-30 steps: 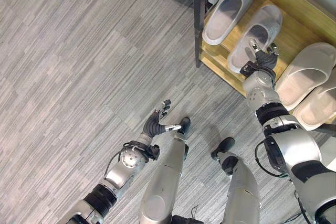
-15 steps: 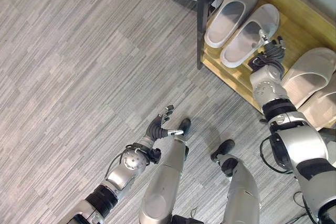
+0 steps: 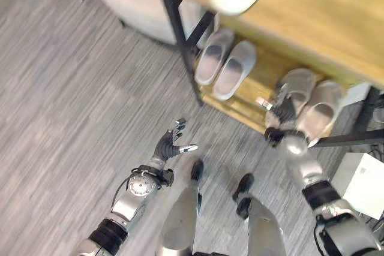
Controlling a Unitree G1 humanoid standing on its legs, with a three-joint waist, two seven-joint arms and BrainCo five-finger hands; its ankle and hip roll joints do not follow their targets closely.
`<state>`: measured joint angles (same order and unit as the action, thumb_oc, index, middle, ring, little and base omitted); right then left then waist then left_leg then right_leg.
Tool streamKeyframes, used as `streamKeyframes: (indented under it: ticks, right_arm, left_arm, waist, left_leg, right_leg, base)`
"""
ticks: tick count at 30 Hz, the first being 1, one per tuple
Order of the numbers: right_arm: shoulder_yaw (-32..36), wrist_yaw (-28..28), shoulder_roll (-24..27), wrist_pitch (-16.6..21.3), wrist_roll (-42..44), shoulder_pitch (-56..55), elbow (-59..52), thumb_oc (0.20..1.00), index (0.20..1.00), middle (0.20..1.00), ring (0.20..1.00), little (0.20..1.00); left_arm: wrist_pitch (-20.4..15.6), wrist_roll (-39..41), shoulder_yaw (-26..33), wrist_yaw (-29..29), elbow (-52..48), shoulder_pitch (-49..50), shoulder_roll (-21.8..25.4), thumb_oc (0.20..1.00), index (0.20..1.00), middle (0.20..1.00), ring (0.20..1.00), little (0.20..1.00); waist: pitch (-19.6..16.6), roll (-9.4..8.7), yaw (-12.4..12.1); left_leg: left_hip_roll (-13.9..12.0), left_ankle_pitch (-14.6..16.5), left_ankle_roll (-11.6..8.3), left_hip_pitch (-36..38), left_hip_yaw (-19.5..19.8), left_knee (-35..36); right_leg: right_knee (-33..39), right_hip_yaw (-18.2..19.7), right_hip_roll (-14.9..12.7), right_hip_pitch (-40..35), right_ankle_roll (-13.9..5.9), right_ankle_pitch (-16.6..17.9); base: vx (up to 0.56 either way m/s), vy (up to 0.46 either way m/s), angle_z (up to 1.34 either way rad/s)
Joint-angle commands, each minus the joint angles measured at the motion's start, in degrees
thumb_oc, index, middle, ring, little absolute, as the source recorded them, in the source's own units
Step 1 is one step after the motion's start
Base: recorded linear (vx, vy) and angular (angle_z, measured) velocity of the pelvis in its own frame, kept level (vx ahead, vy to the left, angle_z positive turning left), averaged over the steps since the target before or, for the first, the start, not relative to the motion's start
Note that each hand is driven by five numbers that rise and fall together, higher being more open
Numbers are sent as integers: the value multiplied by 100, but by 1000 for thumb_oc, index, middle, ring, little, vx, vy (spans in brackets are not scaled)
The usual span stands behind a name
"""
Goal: Arrange the slippers neatly on the shoe rack.
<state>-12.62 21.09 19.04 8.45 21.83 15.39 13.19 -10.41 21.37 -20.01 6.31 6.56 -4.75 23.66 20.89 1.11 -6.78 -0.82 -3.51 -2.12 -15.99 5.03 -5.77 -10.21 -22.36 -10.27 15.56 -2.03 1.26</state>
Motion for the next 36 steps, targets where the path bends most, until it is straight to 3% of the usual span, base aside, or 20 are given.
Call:
streamKeyframes:
  ticks: [1, 10, 14, 17, 18, 21, 24, 26, 29, 34, 36]
  right_arm:
    - [80, -453, 148, 224, -563, -113, 30, 1000, 1000, 1000, 1000, 1000]
    - [582, -1179, 83, 131, -529, -1903, -378, 1000, 1000, 1000, 1000, 1000]
    - [611, -1541, 164, 32, -410, -2376, -376, 1000, 1000, 1000, 1000, 1000]
    - [511, -1751, 182, -47, -338, -2476, -317, 1000, 1000, 1000, 1000, 1000]
    - [380, -1881, 250, -46, -286, -2508, -304, 1000, 1000, 1000, 1000, 1000]
    - [238, -1996, 333, -29, -289, -2529, -331, 1000, 1000, 1000, 1000, 1000]
    - [37, -2096, 353, -6, -256, -2476, -365, 1000, 1000, 1000, 1000, 1000]
    - [-16, -2057, 269, 8, -303, -2460, -331, 1000, 1000, 1000, 1000, 1000]
    - [-25, -1981, 161, 58, -326, -2485, -348, 1000, 1000, 1000, 1000, 1000]
    - [-110, -1819, 52, 236, -303, -2438, -283, 1000, 1000, 1000, 1000, 1000]
    - [-146, -1762, 118, 331, -284, -2411, -273, 1000, 1000, 1000, 1000, 1000]
  left_arm:
    - [-126, 9, -16, 90, -2, 211, 8, 1000, 1000, 1000, 1000, 1000]
    - [32, -675, 360, 101, 163, 441, -153, 1000, 1000, 1000, 1000, 1000]
    - [125, -1419, 93, -372, 158, 341, 261, 1000, 1000, 1000, 1000, 1000]
    - [136, -1747, -309, -831, 20, 156, 553, 1000, 1000, 1000, 1000, 1000]
    - [70, -1805, -681, -1117, -252, -126, 742, 1000, 1000, 1000, 1000, 1000]
    - [-24, -1638, -1046, -1380, -711, -464, 866, 1000, 1000, 1000, 1000, 1000]
    - [-101, -476, -1231, -1472, -1294, -1094, 543, 1000, 1000, 1000, 1000, 1000]
    - [-178, 102, -1027, -1205, -1442, -1466, 142, 1000, 1000, 1000, 1000, 1000]
    - [-334, 97, -713, -714, -1482, -1769, -177, 1000, 1000, 1000, 1000, 1000]
    - [-491, -1152, -165, 523, -1067, -2407, -196, 1000, 1000, 1000, 1000, 1000]
    - [-290, -2419, -67, 1181, -590, -2943, 168, 1000, 1000, 1000, 1000, 1000]
  waist:
    - [-567, -140, 118]
    - [-1172, -72, 698]
    - [-1382, -27, 964]
    - [-1451, 8, 1101]
    - [-1486, 32, 1205]
    - [-1507, 47, 1267]
    - [-1545, 67, 1375]
    - [-1550, 68, 1412]
    - [-1543, 71, 1432]
    - [-1535, 87, 1450]
    - [-1525, 109, 1494]
  left_leg:
    - [-219, 89, -205, 369, 29, 683]
    - [-301, 150, -274, 1268, -417, 1077]
    - [-366, 264, -268, 1468, -725, 1077]
    - [-407, 323, -255, 1587, -868, 1077]
    - [-418, 361, -255, 1654, -930, 1077]
    - [-434, 398, -261, 1722, -1006, 1077]
    - [-442, 425, -263, 1791, -1077, 1077]
    - [-441, 436, -257, 1815, -1085, 1077]
    - [-428, 448, -252, 1847, -1085, 1077]
    - [-434, 452, -261, 1872, -1080, 1077]
    - [-442, 449, -274, 1876, -1112, 1077]
  right_leg:
    - [422, 124, -147, -965, -567, -549]
    - [1048, 381, 9, -1689, -622, -372]
    - [1361, 708, 85, -1759, -667, -188]
    - [1457, 892, 115, -1789, -687, -130]
    - [1490, 982, 127, -1797, -696, -115]
    - [1508, 1052, 133, -1817, -703, -110]
    - [1521, 1128, 132, -1825, -711, -106]
    - [1521, 1146, 123, -1843, -703, -111]
    - [1521, 1146, 120, -1876, -688, -118]
    - [1521, 1148, 120, -1908, -685, -126]
    - [1521, 1158, 121, -1887, -704, -105]
  base:
    - [81, -33, -57]
    - [72, -7, -30]
    - [46, 11, -32]
    - [42, -3, -38]
    - [32, -19, -40]
    - [36, -15, -34]
    - [27, -23, -19]
    - [20, -29, -14]
    - [18, -25, -1]
    - [5, -4, 1]
    - [47, -10, 1]
